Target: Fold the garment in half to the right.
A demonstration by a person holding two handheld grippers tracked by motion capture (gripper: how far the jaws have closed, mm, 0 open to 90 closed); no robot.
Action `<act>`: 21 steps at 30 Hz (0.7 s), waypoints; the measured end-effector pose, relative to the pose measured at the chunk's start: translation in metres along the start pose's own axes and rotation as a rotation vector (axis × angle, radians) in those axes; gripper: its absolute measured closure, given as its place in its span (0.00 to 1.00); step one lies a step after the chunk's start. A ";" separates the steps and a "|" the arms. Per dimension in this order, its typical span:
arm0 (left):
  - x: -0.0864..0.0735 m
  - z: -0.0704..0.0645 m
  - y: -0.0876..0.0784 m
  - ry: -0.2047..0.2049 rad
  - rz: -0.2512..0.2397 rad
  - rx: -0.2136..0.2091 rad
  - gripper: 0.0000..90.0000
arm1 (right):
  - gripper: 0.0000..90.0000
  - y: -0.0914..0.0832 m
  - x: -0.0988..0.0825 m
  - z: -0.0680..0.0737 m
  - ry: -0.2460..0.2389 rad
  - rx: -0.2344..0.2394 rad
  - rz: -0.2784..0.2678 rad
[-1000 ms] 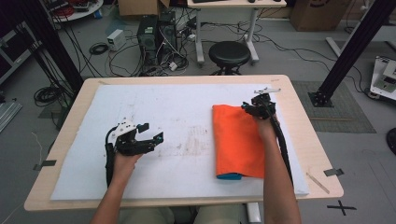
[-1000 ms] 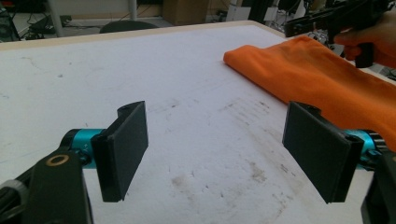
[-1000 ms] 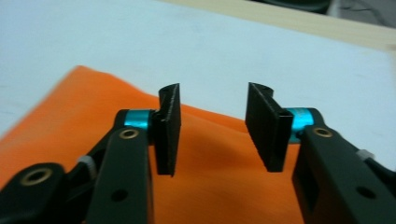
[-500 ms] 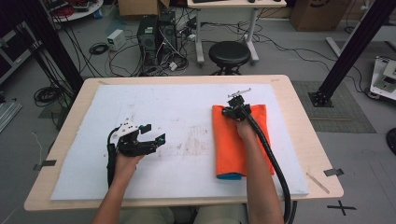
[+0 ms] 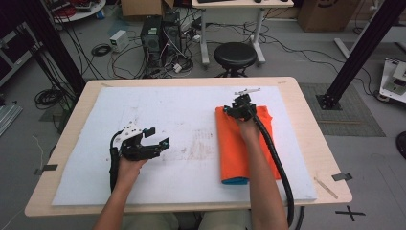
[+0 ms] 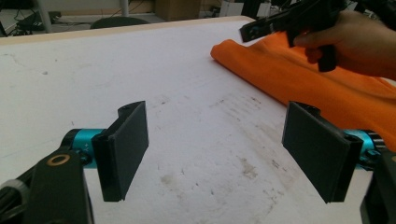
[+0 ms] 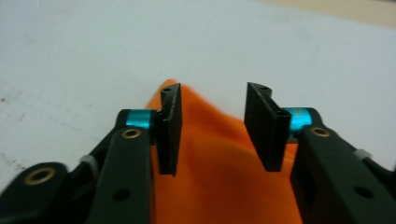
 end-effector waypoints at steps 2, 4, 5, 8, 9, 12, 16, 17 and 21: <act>0.000 0.002 -0.002 -0.008 -0.009 0.004 0.25 | 0.60 -0.016 -0.001 -0.015 0.019 -0.045 -0.050; 0.001 0.003 -0.003 -0.008 -0.017 0.006 0.25 | 0.60 -0.034 -0.006 -0.035 0.041 -0.102 -0.076; 0.001 0.004 -0.003 -0.007 -0.019 0.007 0.25 | 0.61 -0.039 -0.008 -0.042 0.048 -0.117 -0.077; 0.001 0.004 -0.004 0.002 -0.022 0.011 0.25 | 0.66 -0.056 -0.021 -0.063 0.061 -0.177 -0.056; 0.001 0.004 -0.004 0.000 -0.023 0.010 0.25 | 0.67 -0.061 -0.028 -0.070 0.079 -0.194 -0.052; 0.000 0.004 -0.004 0.000 -0.015 0.006 0.25 | 0.69 -0.063 -0.045 -0.081 0.121 -0.211 -0.010; 0.000 0.003 -0.003 0.004 -0.009 0.001 0.25 | 0.96 -0.061 -0.061 -0.089 0.119 -0.184 0.043; 0.000 0.003 -0.002 0.003 -0.011 0.001 0.25 | 0.98 -0.062 -0.061 -0.089 0.107 -0.204 0.035; 0.000 0.002 -0.002 0.003 -0.013 -0.001 0.25 | 0.95 -0.065 -0.058 -0.091 0.077 -0.296 0.008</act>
Point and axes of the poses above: each handheld gripper's, and its own axes: y roughly forward along the jaws, x roughly out of its top, z roughly to its left, the point moved 3 cm from there along y, roughly forward along the jaws, and after that the axes turned 4 degrees about y, right-handed, at the moved point
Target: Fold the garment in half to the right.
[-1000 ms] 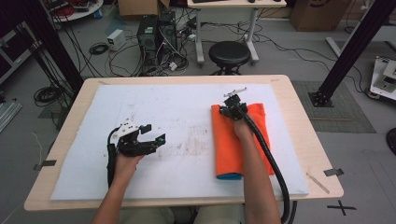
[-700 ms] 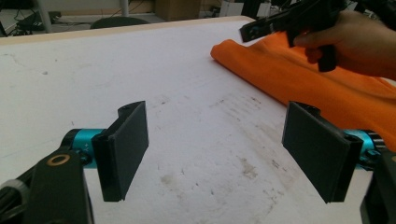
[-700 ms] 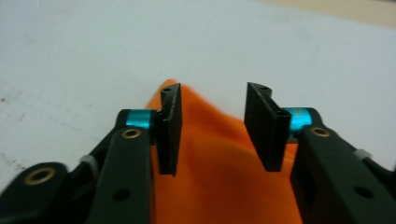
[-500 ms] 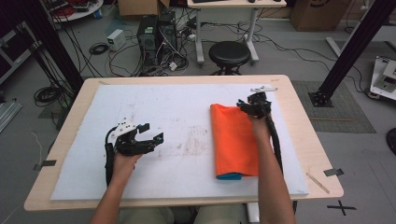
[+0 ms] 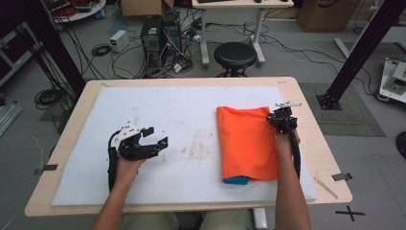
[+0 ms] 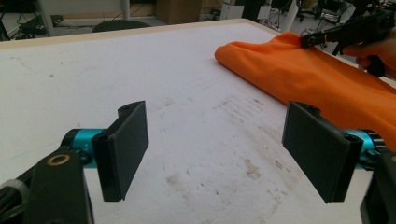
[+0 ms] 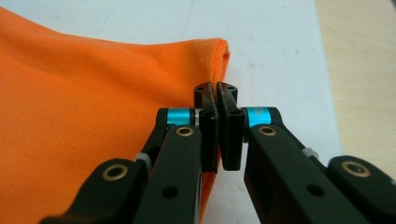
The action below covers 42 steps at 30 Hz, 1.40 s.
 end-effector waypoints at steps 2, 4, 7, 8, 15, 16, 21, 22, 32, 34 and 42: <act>0.000 0.000 0.000 0.004 0.000 0.001 0.25 | 0.86 0.001 0.000 0.001 -0.001 0.004 0.005; 0.000 0.001 -0.001 0.000 -0.003 0.001 0.25 | 0.72 -0.002 0.000 0.000 0.032 0.016 -0.014; 0.000 0.001 -0.002 0.003 -0.007 0.002 0.25 | 0.61 -0.014 -0.002 -0.002 0.051 0.056 -0.054; 0.000 0.001 -0.003 0.003 -0.010 0.003 0.25 | 0.60 -0.018 -0.003 -0.003 0.052 0.063 -0.065; -0.002 0.001 -0.007 0.044 -0.032 -0.013 0.25 | 0.61 -0.057 -0.025 -0.005 -0.002 0.115 -0.118; -0.002 0.001 -0.007 0.052 -0.033 -0.016 0.25 | 0.65 -0.062 -0.029 -0.004 -0.008 0.123 -0.120; -0.003 0.002 -0.009 0.056 -0.051 -0.014 0.25 | 0.74 -0.088 -0.055 0.000 -0.058 0.161 -0.115; -0.003 0.003 -0.009 0.056 -0.052 -0.013 0.25 | 0.74 -0.092 -0.061 0.002 -0.060 0.169 -0.111; -0.007 -0.002 -0.005 0.048 -0.044 -0.035 0.25 | 0.95 -0.114 -0.107 0.017 -0.099 0.215 0.018; -0.010 -0.004 -0.004 0.043 -0.042 -0.037 0.25 | 0.97 -0.118 -0.106 0.014 -0.113 0.191 0.015; -0.014 -0.007 -0.009 0.032 -0.047 -0.033 0.25 | 0.55 -0.120 -0.104 0.012 -0.117 0.115 -0.003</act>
Point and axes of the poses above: each handheld gripper's, and its own axes: y roughly forward along the jaws, x roughly out of its top, z roughly to its left, the point moved 3 cm from there along y, roughly forward along the jaws, and after that the axes turned 4 degrees about y, right-handed, at the moved point
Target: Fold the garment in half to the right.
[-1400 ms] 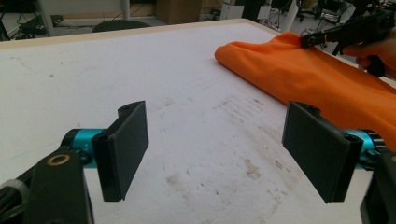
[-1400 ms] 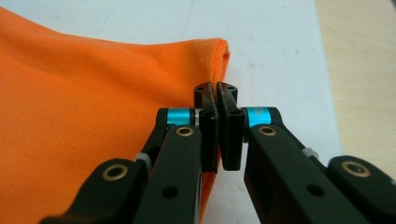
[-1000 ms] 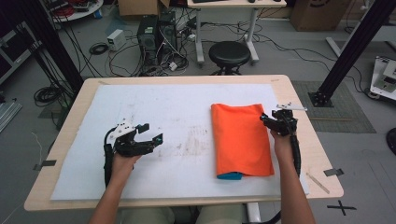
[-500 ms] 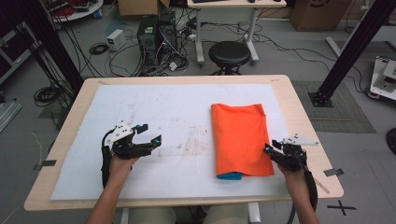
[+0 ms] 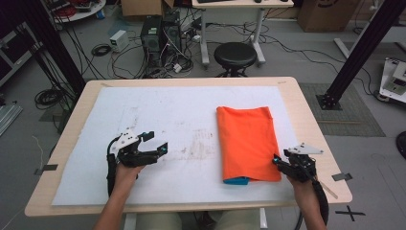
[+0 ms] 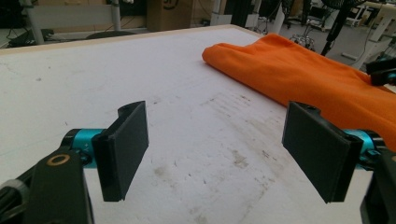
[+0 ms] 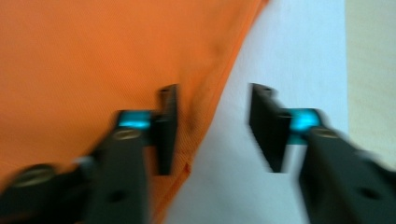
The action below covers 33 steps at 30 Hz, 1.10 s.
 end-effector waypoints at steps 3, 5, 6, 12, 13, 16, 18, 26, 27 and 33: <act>-0.001 0.000 -0.002 -0.012 -0.003 0.004 0.25 | 0.43 -0.011 0.011 0.011 -0.001 0.068 -0.097; -0.002 0.000 -0.004 -0.016 -0.007 0.007 0.25 | 0.35 -0.012 0.021 0.026 -0.016 0.105 -0.133; -0.002 -0.001 -0.005 -0.015 -0.008 0.007 0.25 | 0.33 -0.010 0.027 0.037 -0.026 0.140 -0.137; -0.002 -0.003 -0.008 -0.016 -0.007 0.002 0.25 | 0.27 0.017 0.034 0.092 -0.125 0.244 -0.083; -0.002 -0.003 -0.008 -0.015 -0.010 0.006 0.25 | 0.27 0.021 0.033 0.097 -0.142 0.240 -0.073; -0.002 -0.003 -0.009 -0.014 -0.011 0.006 0.25 | 0.28 0.033 0.027 0.107 -0.195 0.217 -0.033; -0.002 -0.003 -0.010 -0.016 -0.011 0.005 0.25 | 0.29 0.040 0.022 0.111 -0.220 0.207 0.000; -0.003 -0.002 -0.011 -0.015 -0.013 0.009 0.25 | 0.27 0.028 0.041 0.109 -0.185 0.247 -0.084; -0.003 -0.003 -0.011 -0.015 -0.014 0.008 0.25 | 0.27 0.028 0.046 0.108 -0.171 0.245 -0.102; -0.003 -0.001 -0.013 -0.016 -0.014 0.009 0.25 | 0.27 0.061 0.077 0.108 -0.182 0.127 -0.074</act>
Point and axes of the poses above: each handheld gripper's, and its own axes: y roughly forward along the jaws, x roughly out of its top, z roughly to its left, the point moved 3 cm from there along y, roughly forward along the jaws, and after that the axes turned 4 degrees about y, right-handed, at the moved point
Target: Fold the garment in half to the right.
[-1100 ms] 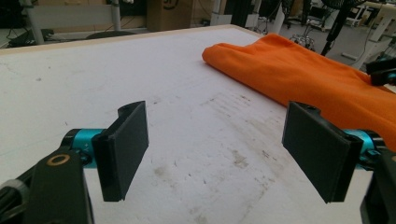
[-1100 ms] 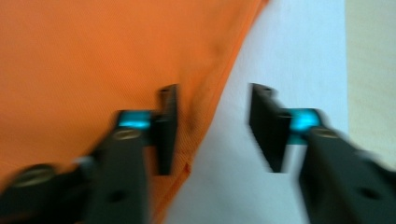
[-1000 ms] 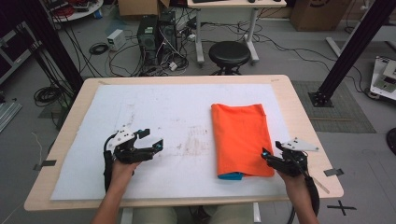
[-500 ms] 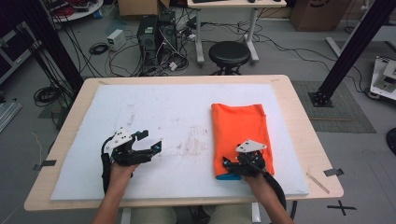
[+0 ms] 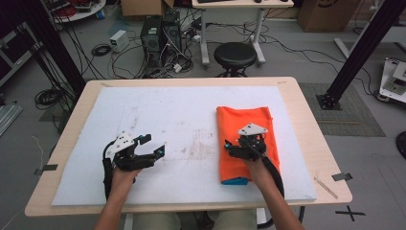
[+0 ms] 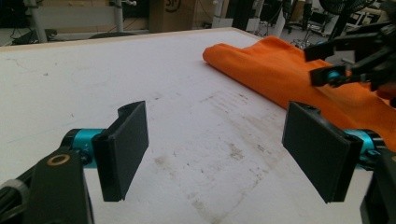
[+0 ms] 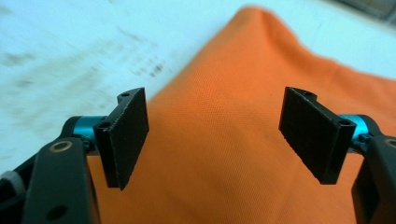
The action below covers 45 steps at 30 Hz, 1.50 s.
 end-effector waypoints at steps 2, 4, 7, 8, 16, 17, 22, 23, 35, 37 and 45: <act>0.000 0.001 -0.001 -0.002 -0.001 0.002 0.25 | 0.27 0.016 0.000 0.001 -0.019 -0.012 0.052; 0.001 0.002 -0.002 -0.001 -0.001 0.005 0.25 | 0.27 0.022 -0.002 0.003 -0.016 -0.010 0.074; 0.001 0.003 -0.004 -0.001 0.000 0.007 0.25 | 0.28 0.026 -0.006 0.004 0.001 0.005 0.080; 0.001 0.003 -0.004 -0.002 -0.002 0.006 0.25 | 0.28 0.026 -0.007 0.004 0.007 0.013 0.083; 0.001 0.002 -0.004 -0.004 -0.005 0.006 0.25 | 0.28 0.017 0.020 -0.018 0.073 -0.008 0.005; 0.001 0.002 -0.004 -0.001 -0.002 0.005 0.25 | 0.28 0.023 0.023 -0.021 0.071 -0.036 0.024; 0.002 0.003 -0.003 -0.004 -0.003 0.006 0.25 | 0.29 0.053 0.019 -0.013 0.021 -0.059 0.140; 0.002 0.004 -0.003 -0.004 0.001 0.008 0.25 | 0.29 0.055 0.017 -0.012 0.027 -0.054 0.148; 0.001 0.002 -0.002 0.000 0.004 0.002 0.25 | 0.28 0.059 0.029 -0.031 0.120 -0.092 0.074; 0.001 0.002 -0.002 -0.003 0.003 0.001 0.25 | 0.28 0.066 0.028 -0.031 0.118 -0.112 0.092; 0.001 0.004 -0.003 -0.004 0.006 0.003 0.25 | 0.29 0.070 0.033 -0.033 0.119 -0.108 0.065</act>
Point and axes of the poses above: each handheld gripper's, and its own axes: y roughly forward along the jaws, x roughly out of its top, z roughly to its left, the point moved 3 cm from there along y, roughly forward along the jaws, and after that the axes turned 4 degrees about y, right-handed, at the moved point
